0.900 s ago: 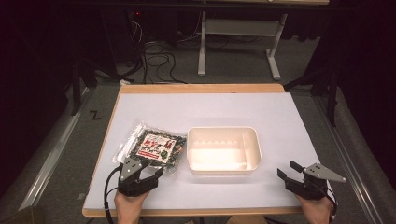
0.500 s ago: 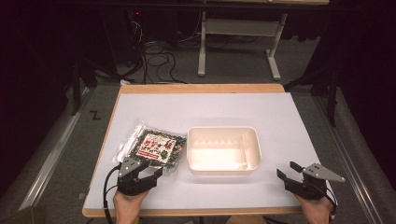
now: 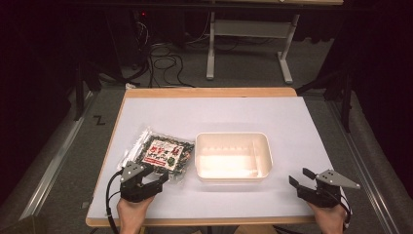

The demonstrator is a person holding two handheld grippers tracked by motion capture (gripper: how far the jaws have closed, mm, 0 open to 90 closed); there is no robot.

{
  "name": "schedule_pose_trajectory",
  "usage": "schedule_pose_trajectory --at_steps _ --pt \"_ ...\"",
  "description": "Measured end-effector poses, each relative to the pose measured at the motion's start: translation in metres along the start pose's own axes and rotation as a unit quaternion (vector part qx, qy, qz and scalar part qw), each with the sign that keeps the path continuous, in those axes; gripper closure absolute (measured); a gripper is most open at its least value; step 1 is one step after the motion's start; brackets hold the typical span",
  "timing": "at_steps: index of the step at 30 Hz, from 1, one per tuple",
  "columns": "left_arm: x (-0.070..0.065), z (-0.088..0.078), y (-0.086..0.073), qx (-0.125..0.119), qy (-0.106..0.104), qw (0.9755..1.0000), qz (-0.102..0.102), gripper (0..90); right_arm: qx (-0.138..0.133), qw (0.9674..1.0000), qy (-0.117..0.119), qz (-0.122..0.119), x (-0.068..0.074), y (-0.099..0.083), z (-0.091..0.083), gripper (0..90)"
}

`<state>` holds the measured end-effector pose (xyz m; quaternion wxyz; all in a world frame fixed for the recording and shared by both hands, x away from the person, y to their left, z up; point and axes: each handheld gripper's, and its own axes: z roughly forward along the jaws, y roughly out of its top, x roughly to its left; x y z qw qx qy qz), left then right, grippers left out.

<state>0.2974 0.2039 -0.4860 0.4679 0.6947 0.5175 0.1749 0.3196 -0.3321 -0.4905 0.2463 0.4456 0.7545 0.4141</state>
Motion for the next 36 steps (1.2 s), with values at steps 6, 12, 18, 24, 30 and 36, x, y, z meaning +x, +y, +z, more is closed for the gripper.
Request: schedule_pose_trajectory --at_steps 6,12,18,24,30,36 --pt "-0.002 0.0 0.005 0.01 -0.01 0.9999 0.004 32.3 0.002 1.0 0.005 -0.004 0.001 0.001 0.003 36.9" --pt "0.005 -0.007 0.011 0.009 -0.015 0.9998 0.007 35.4 0.004 0.9999 0.007 -0.007 0.001 0.002 0.005 37.1" --pt "0.01 -0.011 0.015 0.009 -0.009 0.9996 0.027 37.6 0.0 1.0 0.003 -0.002 0.001 0.002 0.003 37.4" --pt "0.022 -0.02 0.02 0.02 0.014 0.9994 0.025 37.3 0.001 1.0 0.003 -0.004 0.0 0.001 0.003 37.7" --pt "0.042 -0.031 0.025 0.018 0.03 0.9994 0.007 35.9 0.0 1.0 0.004 -0.002 0.0 0.001 0.002 38.1" --pt "0.063 -0.036 0.032 0.022 0.06 0.9978 -0.018 32.8 0.0 1.0 0.003 -0.002 -0.001 0.001 0.002 38.3"
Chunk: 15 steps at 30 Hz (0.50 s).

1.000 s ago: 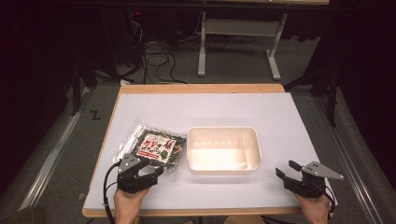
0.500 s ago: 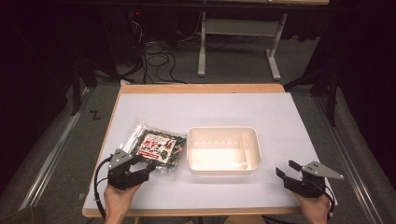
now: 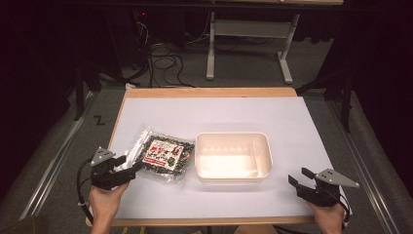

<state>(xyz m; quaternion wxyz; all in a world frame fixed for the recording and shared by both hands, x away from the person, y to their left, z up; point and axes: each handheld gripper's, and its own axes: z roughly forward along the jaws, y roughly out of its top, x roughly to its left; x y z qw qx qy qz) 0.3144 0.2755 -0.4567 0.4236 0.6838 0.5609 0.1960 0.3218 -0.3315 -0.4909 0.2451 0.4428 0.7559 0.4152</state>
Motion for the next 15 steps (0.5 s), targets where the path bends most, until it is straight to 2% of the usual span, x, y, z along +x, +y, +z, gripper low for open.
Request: schedule_pose_trajectory --at_steps 4,5,9,14,15 --pt "0.015 0.002 0.0 0.003 0.017 0.9997 -0.02 30.8 0.0 1.0 0.0 0.0 0.0 0.0 0.0 38.3" --pt "0.015 0.002 0.0 0.003 0.017 0.9997 -0.02 30.5 -0.001 1.0 0.0 -0.001 0.0 0.0 0.0 38.4" --pt "0.028 0.01 -0.005 0.01 0.021 0.9986 -0.048 29.8 0.0 1.0 0.001 -0.002 0.0 0.0 0.0 38.4" --pt "0.036 0.017 -0.012 0.019 0.024 0.9975 -0.064 28.1 -0.001 1.0 0.002 -0.003 0.001 0.0 0.0 38.5" --pt "0.041 0.021 -0.015 0.024 0.024 0.997 -0.07 27.6 0.0 1.0 0.003 -0.003 0.001 0.0 0.0 38.5"
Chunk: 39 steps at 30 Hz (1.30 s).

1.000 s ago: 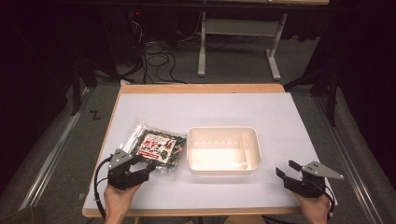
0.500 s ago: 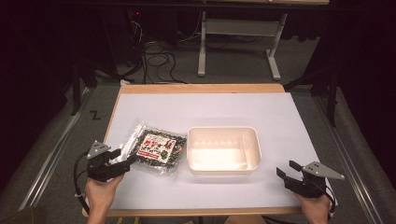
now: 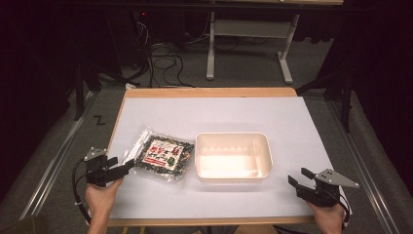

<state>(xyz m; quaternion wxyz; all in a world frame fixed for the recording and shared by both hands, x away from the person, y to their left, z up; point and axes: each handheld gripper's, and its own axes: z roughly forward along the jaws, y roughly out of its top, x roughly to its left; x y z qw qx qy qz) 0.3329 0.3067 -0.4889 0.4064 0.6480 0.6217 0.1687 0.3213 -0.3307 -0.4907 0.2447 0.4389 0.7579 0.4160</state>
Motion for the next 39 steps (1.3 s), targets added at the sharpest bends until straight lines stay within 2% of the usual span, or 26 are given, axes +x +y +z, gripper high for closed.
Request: schedule_pose_trajectory --at_steps 8,13,17,23,26,31,35,37,39 --pt "0.013 0.009 0.0 -0.003 0.002 0.9998 -0.019 26.6 0.002 1.0 -0.001 0.0 0.001 0.0 0.0 38.5" --pt "0.024 0.018 0.0 0.004 -0.003 0.999 -0.045 26.5 0.001 1.0 0.003 -0.005 0.003 0.0 0.0 38.5" --pt "0.03 0.021 0.0 0.009 -0.008 0.9985 -0.054 26.8 0.003 1.0 0.004 -0.004 0.004 0.0 0.0 38.5" --pt "0.029 0.028 0.001 0.015 -0.018 0.9984 -0.052 29.6 0.005 1.0 0.004 -0.004 0.005 0.0 0.0 38.5" --pt "0.029 0.032 0.0 0.016 -0.02 0.9975 -0.065 29.8 0.005 1.0 0.003 -0.005 0.005 0.0 0.0 38.5" --pt "0.03 0.034 -0.001 0.023 -0.02 0.9972 -0.069 30.1 0.003 1.0 0.003 -0.005 0.006 0.0 -0.001 38.6" --pt "0.031 0.035 -0.002 0.023 -0.03 0.9964 -0.076 32.6 0.004 0.9999 0.005 -0.011 0.006 0.0 -0.001 38.7" --pt "0.03 0.038 -0.002 0.026 -0.043 0.9955 -0.081 34.0 0.003 0.9999 0.005 -0.01 0.007 0.0 -0.001 38.7" --pt "0.029 0.04 -0.002 0.027 -0.044 0.9953 -0.081 34.4 0.003 0.9999 0.005 -0.01 0.007 0.001 -0.001 38.8"
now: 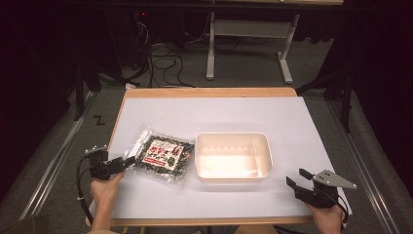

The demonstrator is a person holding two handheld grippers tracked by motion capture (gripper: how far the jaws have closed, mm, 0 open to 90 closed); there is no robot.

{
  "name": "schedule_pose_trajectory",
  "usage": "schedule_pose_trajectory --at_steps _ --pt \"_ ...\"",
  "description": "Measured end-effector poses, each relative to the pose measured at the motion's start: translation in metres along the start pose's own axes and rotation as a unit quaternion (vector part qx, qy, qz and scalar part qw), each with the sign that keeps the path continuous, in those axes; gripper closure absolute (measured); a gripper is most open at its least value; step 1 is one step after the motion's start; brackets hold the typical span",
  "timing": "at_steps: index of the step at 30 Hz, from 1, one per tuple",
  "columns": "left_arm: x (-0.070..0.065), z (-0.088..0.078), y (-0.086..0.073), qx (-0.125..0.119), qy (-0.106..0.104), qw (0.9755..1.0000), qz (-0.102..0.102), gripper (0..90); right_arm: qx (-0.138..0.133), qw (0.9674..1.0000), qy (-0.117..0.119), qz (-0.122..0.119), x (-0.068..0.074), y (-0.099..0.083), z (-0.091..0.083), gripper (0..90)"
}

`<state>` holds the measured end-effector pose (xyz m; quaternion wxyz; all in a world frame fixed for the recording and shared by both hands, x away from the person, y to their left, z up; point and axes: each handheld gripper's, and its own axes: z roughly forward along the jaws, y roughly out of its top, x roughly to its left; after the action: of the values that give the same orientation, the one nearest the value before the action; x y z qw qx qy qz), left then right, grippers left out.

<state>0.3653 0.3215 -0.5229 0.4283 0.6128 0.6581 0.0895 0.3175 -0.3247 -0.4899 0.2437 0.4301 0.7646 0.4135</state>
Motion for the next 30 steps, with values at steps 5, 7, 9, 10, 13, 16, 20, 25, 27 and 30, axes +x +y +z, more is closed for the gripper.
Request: schedule_pose_trajectory --at_steps 5,7,9,10,13,16,20,25,27,30 --pt "0.0 0.0025 -0.0002 -0.001 -0.004 1.0 -0.006 40.3 0.0 1.0 0.001 -0.003 0.0015 0.0003 0.0004 38.9" --pt "0.0006 0.0027 -0.0005 -0.002 -0.006 1.0 -0.008 43.3 0.0 1.0 0.001 -0.004 0.0015 0.0003 0.0008 38.9" --pt "0.0018 0.0026 -0.0006 -0.005 -0.009 0.9999 -0.01 47.2 0.001 1.0 0.001 -0.004 0.0016 0.0003 0.0009 38.9" --pt "0.0018 0.0026 -0.0006 -0.005 -0.009 0.9999 -0.01 49.2 0.0 1.0 0.001 -0.006 0.0015 0.0004 0.0008 39.0" --pt "0.0025 0.0018 0.0001 -0.011 -0.014 0.9997 -0.015 54.5 0.0 1.0 -0.001 -0.003 0.0016 0.0004 0.0003 39.0" --pt "0.0017 0.0015 0.0001 -0.011 -0.012 0.9998 -0.012 60.9 -0.002 1.0 -0.001 -0.005 0.0014 0.0004 0.0001 39.1" --pt "0.0016 0.0004 0.0001 -0.012 -0.005 0.9999 -0.009 72.8 -0.003 1.0 -0.002 -0.008 0.002 0.0005 -0.0001 39.2" --pt "0.0 -0.0026 0.0016 -0.014 0.007 0.9998 -0.009 87.2 -0.002 1.0 -0.002 -0.009 0.002 0.0006 0.0001 39.2" --pt "-0.0022 -0.0036 0.0024 -0.015 0.003 0.9999 -0.007 89.6 -0.003 0.9999 -0.003 -0.009 0.002 0.0007 -0.0001 39.2" --pt "-0.0071 -0.0047 0.0039 -0.016 0.004 0.9998 0.005 90.0 -0.005 0.9999 -0.002 -0.012 0.002 0.0007 -0.0002 39.3"
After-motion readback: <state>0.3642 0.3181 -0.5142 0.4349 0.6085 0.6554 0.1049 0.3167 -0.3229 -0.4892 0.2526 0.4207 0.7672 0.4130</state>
